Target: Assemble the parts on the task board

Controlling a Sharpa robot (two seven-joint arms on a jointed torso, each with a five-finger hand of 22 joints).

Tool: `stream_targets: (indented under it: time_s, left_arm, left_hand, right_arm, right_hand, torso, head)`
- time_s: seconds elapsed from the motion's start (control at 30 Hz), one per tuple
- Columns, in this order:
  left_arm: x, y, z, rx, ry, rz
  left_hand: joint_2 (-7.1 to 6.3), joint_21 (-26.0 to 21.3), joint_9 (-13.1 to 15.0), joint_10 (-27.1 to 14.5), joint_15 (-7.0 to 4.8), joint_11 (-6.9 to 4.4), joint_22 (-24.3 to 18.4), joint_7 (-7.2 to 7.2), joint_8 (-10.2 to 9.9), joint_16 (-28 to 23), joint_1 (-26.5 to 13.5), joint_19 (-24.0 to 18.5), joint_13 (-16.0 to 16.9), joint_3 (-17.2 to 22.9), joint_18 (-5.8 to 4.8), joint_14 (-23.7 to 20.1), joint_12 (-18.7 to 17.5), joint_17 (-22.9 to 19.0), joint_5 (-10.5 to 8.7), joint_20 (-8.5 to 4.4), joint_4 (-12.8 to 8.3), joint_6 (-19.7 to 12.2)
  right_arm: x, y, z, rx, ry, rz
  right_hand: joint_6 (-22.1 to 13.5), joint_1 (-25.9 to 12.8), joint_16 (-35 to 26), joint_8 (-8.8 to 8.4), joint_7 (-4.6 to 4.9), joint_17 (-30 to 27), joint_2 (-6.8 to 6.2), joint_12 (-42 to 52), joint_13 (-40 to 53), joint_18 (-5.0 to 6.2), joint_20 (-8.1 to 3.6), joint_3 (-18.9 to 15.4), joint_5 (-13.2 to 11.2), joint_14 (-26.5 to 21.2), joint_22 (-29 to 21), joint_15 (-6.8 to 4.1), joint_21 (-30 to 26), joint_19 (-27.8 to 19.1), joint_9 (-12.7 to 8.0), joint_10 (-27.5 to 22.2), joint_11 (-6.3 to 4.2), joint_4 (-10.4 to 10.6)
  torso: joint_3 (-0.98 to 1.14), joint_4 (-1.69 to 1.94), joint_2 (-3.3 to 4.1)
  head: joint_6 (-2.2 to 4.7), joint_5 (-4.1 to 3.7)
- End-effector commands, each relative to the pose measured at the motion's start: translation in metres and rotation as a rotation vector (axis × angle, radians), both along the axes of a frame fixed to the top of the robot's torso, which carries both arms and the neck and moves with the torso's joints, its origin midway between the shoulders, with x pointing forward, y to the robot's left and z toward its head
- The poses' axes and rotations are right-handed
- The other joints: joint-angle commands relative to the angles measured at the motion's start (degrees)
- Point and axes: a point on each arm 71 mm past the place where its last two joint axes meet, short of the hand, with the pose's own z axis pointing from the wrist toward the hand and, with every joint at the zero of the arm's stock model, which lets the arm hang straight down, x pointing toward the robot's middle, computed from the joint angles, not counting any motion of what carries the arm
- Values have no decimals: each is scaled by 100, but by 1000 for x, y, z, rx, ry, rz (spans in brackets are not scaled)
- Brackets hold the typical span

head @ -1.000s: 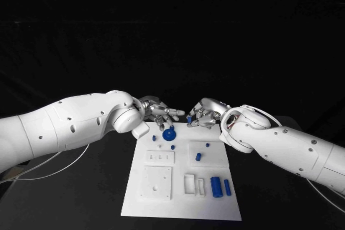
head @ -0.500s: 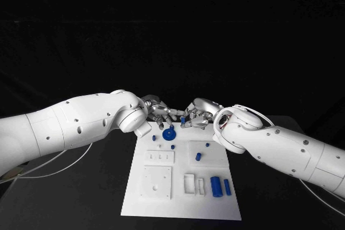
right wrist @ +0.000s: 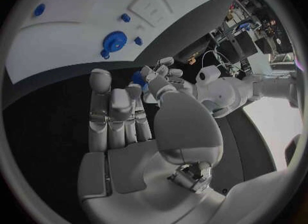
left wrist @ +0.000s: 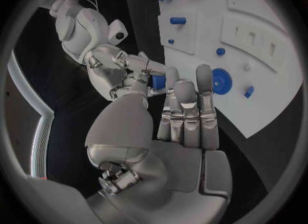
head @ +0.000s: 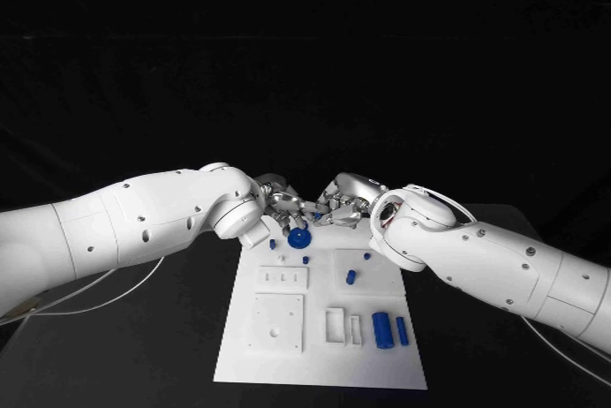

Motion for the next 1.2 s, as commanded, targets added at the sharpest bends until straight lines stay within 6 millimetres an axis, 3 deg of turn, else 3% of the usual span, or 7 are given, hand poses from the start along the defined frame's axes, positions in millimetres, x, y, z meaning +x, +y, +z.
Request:
stream_targets:
  time_s: [0.03, 0.3, 0.4, 0.6, 0.83, 1.07, 1.2]
  left_arm:
    - [-1, -3, 0, 34, 3, -29]
    - [-1, -5, 0, 36, -3, -34]
    - [-1, -5, 0, 32, -6, -31]
    - [-1, -4, 0, 26, -11, -24]
    - [1, -3, -1, 25, -11, -18]
    - [1, -2, -2, 28, -4, -23]
    - [1, -3, -2, 28, -4, -22]
  left_hand:
    - [-5, -29, -28, -4, 14, -28, 26, -22, -31, 21, 13, 46, 8, -14, -91, -41, 18, -6, -16, 2, -11, -30]
    - [58, -105, -121, -11, 19, -22, 117, -13, -29, 16, 5, 62, 4, -27, -89, -47, 10, -21, 5, 8, -37, -44]
    - [140, -171, -173, -10, 20, -21, 188, -10, -24, 9, 8, 84, -3, -72, -90, -46, 2, -32, 20, 9, -102, -49]
    - [472, -303, -192, -2, 16, -24, 343, -10, -26, 21, 41, 129, -9, -279, -96, -43, -4, -35, 76, 5, -370, -45]
    - [653, -397, -196, 5, 10, -32, 470, -25, -26, 29, 151, 156, -15, -387, -105, -45, -11, -33, 197, -2, -583, -35]
    - [963, -457, -269, -18, 3, -45, 520, -61, -31, 3, 550, 149, -48, -244, -119, -68, -60, -40, 682, -8, -862, -47]
    - [1090, -487, -370, -12, 1, -47, 564, -76, -31, -3, 753, 155, -89, -122, -123, -66, -107, -38, 1235, -13, -1088, -89]
  right_arm:
    - [0, 1, 2, -2, -24, -9]
    - [-2, 5, 2, -7, -18, 7]
    - [-2, 6, 1, -10, -13, 12]
    - [-2, 6, -1, -15, -7, 16]
    - [-2, 7, -2, -20, -9, 21]
    - [-2, 8, -3, -21, -11, 19]
    - [-2, 8, -3, -21, -11, 19]
  right_hand:
    - [-35, -12, -11, 17, -15, 5, -46, -19, 4, -59, -29, 25, 37, 16, -6, -29, 9, 258, 3, 9, -10, 6]
    - [-29, -15, -7, 18, -17, 9, -59, -14, 7, -59, -29, 32, 38, 18, -7, -30, 19, 259, 4, 16, -11, 21]
    - [-29, -15, -7, 18, -17, 9, -59, -14, 7, -59, -29, 32, 38, 18, -7, -30, 19, 259, 4, 16, -11, 21]
    - [-24, -11, -9, 19, -18, 8, -56, -19, 4, -59, -29, 35, 43, 16, -10, -30, 15, 257, 5, 11, -11, 27]
    - [-24, -11, -9, 19, -18, 8, -56, -19, 4, -59, -29, 35, 43, 16, -10, -30, 15, 257, 5, 11, -11, 27]
    - [-24, -11, -9, 19, -18, 8, -56, -19, 4, -59, -29, 35, 43, 16, -10, -30, 15, 257, 5, 11, -11, 27]
    - [-24, -11, -9, 19, -18, 8, -56, -19, 4, -59, -29, 35, 43, 16, -10, -30, 15, 257, 5, 11, -11, 27]
  torso:
    - [-1, -6, 2]
    - [0, -5, -2]
    - [0, -4, -1]
    - [2, 0, 0]
    - [0, -5, -1]
    - [0, -3, -2]
    - [1, -3, -1]
  head:
    - [-7, 9]
    - [-11, 18]
    - [-16, 22]
    - [-36, 31]
    - [-43, 43]
    - [-57, 44]
    - [-65, 65]
